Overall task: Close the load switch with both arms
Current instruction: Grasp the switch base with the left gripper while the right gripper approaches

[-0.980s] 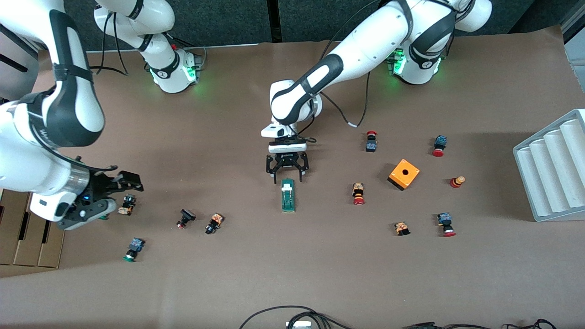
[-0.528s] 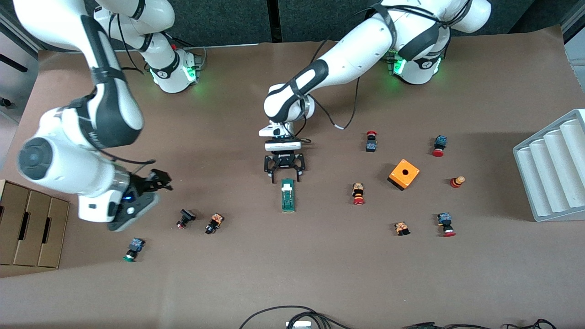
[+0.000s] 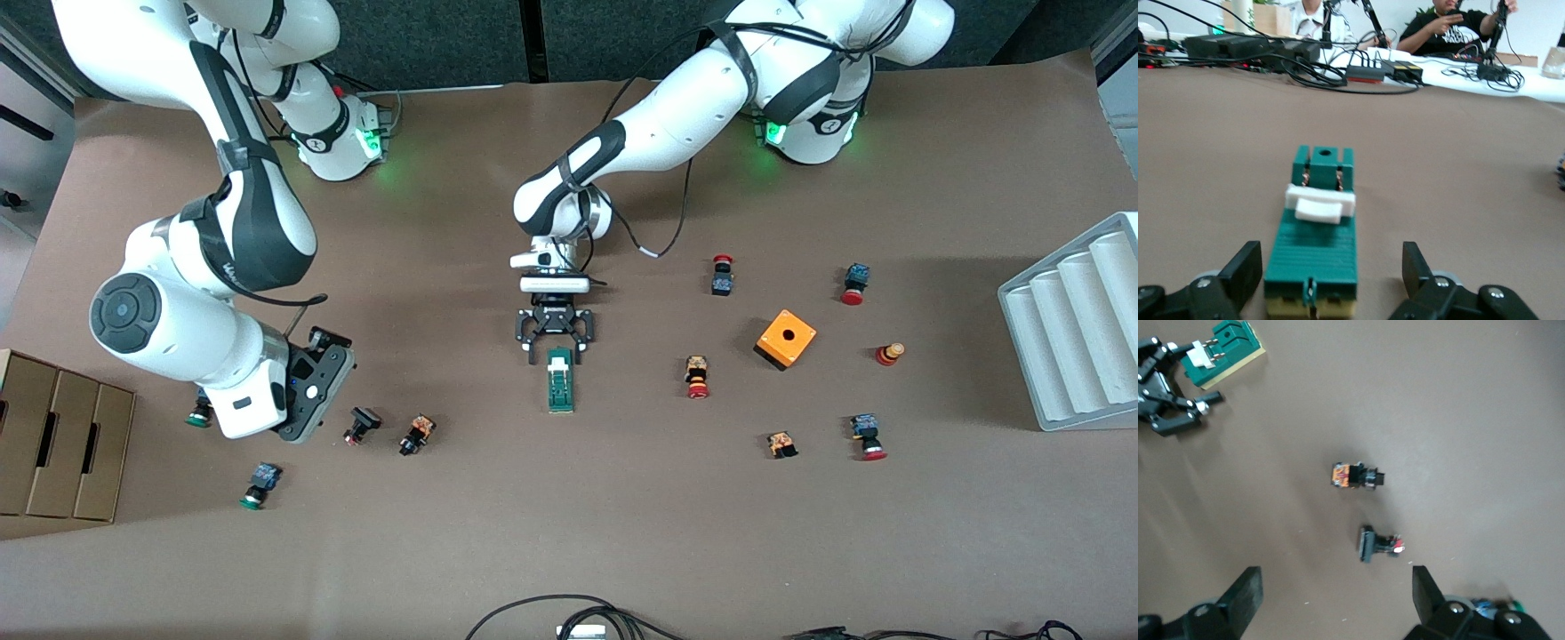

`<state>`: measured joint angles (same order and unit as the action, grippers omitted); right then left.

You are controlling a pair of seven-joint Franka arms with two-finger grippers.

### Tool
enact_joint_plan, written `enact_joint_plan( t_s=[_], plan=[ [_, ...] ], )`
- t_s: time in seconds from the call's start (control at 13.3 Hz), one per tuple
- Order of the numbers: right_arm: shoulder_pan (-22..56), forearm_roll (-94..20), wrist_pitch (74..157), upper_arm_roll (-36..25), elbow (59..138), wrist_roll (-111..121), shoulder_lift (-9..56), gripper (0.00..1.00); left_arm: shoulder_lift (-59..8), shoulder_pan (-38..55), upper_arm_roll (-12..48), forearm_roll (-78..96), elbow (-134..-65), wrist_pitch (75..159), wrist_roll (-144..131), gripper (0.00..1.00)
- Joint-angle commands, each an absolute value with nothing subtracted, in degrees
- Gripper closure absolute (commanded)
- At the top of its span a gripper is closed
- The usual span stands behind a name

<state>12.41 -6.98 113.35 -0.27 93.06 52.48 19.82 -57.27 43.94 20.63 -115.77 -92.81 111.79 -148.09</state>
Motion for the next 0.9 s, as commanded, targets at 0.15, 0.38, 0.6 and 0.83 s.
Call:
enact_joint_plan(
  t_s=[0.15,0.38,0.6,0.83],
  plan=[
    [13.18,-7.82,113.99,-0.09,91.58,56.51,22.50,0.00,-58.27,45.44,20.13,-116.81,-92.29,108.46,-151.26,0.14],
    [18.26,-7.30,114.61,-0.09,91.23,58.27,25.30,0.00,-58.36,45.53,20.13,-116.81,-92.37,108.46,-151.26,0.15],
    [22.05,-7.38,116.09,-0.09,90.79,58.36,28.12,0.00,-58.62,45.70,20.13,-116.81,-92.64,108.37,-151.17,0.15],
    [25.48,-7.47,119.25,-0.09,90.79,58.10,29.88,0.00,-58.80,45.79,20.13,-116.89,-92.64,107.84,-150.65,0.18]
  ],
)
